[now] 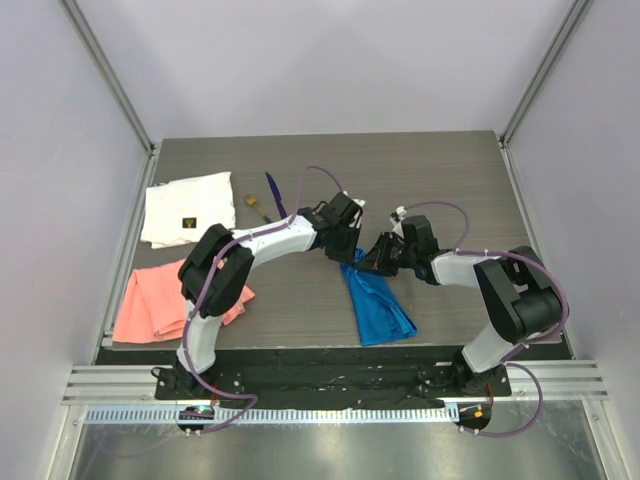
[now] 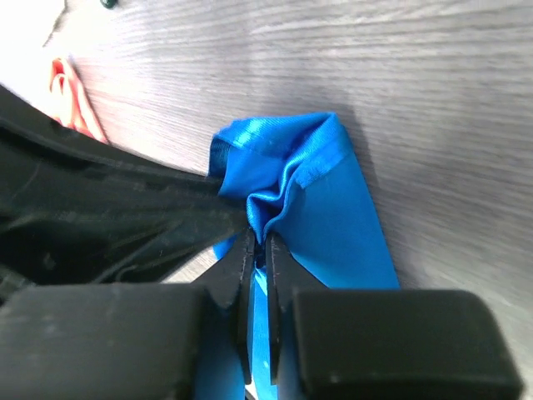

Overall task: Fold the napkin into a case and place the utensils inside
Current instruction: Grasp the top corner of the smaller rectangle folded napkin from the folded napkin.

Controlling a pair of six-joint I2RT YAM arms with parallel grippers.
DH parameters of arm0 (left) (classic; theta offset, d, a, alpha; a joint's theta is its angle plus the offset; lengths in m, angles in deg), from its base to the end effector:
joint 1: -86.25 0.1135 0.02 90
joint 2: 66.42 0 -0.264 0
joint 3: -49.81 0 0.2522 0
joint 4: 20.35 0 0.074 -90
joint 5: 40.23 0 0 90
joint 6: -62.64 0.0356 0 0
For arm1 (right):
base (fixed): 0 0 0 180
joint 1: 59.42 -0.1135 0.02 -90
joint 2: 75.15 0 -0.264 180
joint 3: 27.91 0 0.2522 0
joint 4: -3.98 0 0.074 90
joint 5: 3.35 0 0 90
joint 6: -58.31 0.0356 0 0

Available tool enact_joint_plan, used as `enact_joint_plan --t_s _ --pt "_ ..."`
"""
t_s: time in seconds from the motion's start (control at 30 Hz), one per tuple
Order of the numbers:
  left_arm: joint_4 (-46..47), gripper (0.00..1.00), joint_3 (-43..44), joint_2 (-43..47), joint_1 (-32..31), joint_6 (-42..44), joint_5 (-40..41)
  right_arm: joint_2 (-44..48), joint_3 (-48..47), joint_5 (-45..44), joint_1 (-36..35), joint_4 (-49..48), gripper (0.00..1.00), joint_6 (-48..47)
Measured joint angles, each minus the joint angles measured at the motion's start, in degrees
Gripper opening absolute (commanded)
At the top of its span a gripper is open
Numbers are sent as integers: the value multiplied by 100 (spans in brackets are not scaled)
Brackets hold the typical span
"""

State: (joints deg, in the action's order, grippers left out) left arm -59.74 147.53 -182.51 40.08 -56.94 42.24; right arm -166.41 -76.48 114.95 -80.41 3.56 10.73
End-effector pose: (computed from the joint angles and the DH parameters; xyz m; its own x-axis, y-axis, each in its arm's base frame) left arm 0.2970 -0.3161 0.1787 -0.8863 0.2166 -0.4092 0.3749 0.8544 -0.3597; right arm 0.2639 0.1193 0.1356 -0.8973 0.2919 -0.3312 -0.0510 0.6766 0.7346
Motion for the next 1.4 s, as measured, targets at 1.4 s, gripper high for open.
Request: enact_joint_plan --t_s 1.4 --pt "-463 29 81 238 -31 -136 61 -352 444 400 131 -1069 1 1305"
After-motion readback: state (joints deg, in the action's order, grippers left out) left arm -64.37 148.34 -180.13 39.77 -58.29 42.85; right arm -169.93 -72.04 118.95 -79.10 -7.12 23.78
